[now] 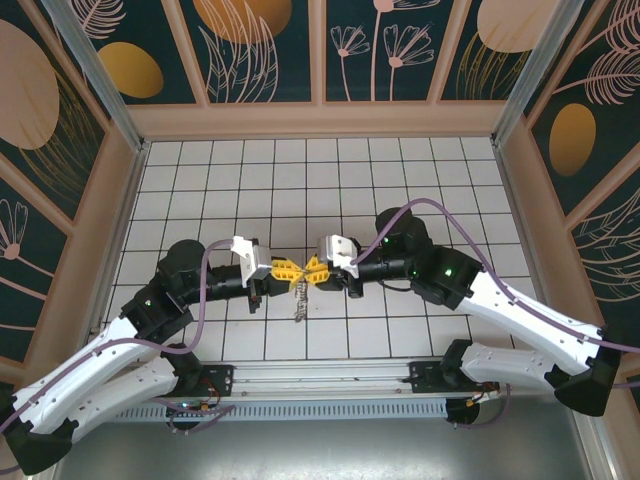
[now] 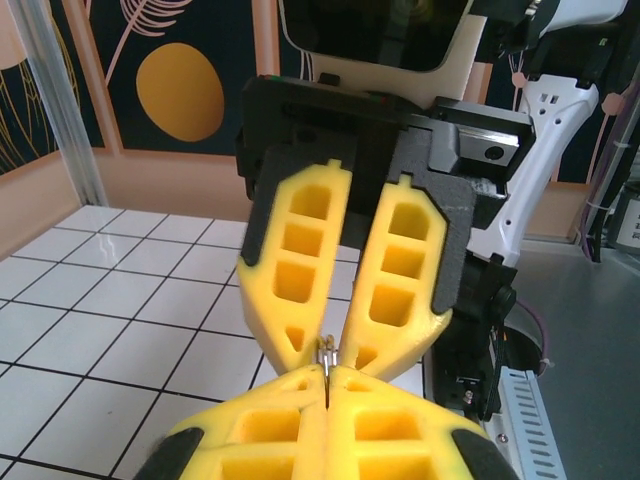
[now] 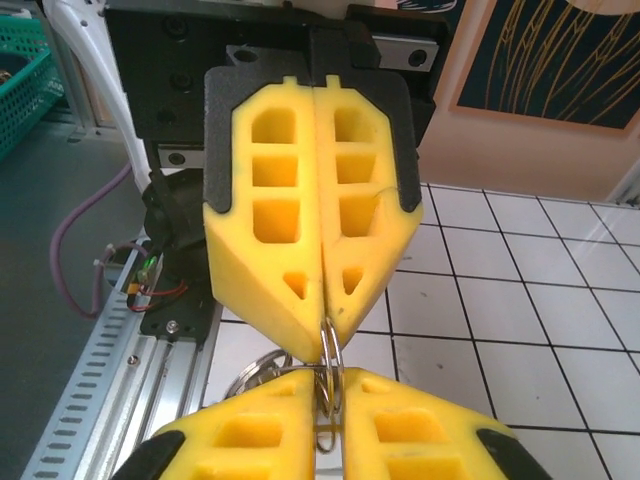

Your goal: Put the keys on the keyring

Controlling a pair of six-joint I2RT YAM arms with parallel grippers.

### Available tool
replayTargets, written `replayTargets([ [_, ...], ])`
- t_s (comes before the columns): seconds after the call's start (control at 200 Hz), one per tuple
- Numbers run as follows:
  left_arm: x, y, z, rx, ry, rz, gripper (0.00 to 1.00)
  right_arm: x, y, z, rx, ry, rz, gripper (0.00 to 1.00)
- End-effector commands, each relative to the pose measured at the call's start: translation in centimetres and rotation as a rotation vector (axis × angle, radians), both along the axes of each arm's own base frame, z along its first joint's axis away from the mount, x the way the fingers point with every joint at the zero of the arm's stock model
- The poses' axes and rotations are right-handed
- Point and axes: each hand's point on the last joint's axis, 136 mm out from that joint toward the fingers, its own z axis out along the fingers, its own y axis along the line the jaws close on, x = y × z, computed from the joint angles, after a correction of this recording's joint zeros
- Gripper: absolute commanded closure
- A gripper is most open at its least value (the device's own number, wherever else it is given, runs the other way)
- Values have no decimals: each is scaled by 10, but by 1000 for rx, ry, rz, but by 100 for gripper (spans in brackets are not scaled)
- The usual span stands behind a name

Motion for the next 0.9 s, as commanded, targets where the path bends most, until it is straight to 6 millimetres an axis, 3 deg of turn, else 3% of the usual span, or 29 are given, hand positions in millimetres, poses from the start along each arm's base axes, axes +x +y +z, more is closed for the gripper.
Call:
replayTargets([
  [0.0,-7,-1,20,-70,-48,-36,100,3,0,12,60,-21,-4,99],
  [0.21,3,3,13,-3,-42,30,100,19,-9,13,20,-71,-108,100],
  [0.295,10,6,5,75,-34,74,87,28,-12,7,-51,-98,-156,100],
  [0.35,16,8,1,124,-34,100,85,32,-10,2,-99,-110,-168,100],
  [0.656,30,6,-28,336,-17,110,81,34,-1,-8,-201,-124,-155,100],
  [0.891,31,-1,-28,327,-18,87,80,26,1,0,-170,-118,-117,100],
])
